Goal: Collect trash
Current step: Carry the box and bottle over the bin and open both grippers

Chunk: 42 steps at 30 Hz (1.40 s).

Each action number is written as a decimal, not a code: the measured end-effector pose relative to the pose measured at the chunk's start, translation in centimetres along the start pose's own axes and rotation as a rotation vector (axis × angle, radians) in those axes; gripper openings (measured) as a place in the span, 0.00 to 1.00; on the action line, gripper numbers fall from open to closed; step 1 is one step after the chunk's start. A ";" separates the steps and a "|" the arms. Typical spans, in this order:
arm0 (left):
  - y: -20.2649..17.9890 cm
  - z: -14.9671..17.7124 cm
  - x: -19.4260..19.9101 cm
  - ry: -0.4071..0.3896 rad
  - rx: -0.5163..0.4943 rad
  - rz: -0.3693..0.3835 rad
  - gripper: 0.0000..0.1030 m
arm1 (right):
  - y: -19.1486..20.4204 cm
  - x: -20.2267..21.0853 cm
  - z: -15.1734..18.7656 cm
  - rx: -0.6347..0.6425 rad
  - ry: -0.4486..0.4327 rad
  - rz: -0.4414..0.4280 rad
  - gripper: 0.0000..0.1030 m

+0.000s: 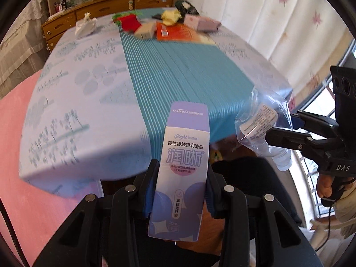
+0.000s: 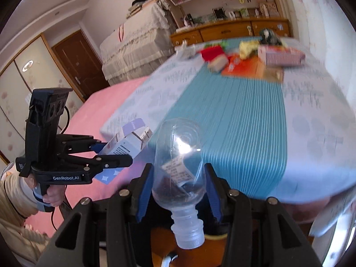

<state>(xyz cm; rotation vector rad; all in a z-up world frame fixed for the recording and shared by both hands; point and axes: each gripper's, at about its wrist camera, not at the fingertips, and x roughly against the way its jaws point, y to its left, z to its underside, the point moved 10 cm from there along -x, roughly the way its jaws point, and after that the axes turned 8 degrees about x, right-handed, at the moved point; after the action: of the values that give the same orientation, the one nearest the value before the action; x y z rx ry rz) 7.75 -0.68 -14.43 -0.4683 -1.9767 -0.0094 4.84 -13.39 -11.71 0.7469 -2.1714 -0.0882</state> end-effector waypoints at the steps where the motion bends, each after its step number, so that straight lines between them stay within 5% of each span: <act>1: -0.1 0.9 -0.6 0.013 -0.004 -0.004 0.34 | -0.2 -0.5 1.0 -0.020 0.015 -0.006 0.44; 14: -0.5 8.2 -11.2 0.115 -0.089 -0.113 0.35 | -5.8 -10.1 13.8 -0.374 0.253 -0.040 0.44; 23: 0.7 11.6 -18.0 0.185 -0.024 -0.135 0.35 | -10.9 -17.2 21.2 -0.558 0.377 0.090 0.45; 42: 2.5 11.8 -25.1 0.226 0.123 -0.140 0.35 | -12.6 -21.1 20.2 -0.607 0.347 0.121 0.46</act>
<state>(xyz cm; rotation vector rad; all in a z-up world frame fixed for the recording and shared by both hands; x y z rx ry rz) 7.50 -3.90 -42.05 -0.2367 -1.7719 -0.0278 6.51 -16.08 -43.36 0.2559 -1.7153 -0.4932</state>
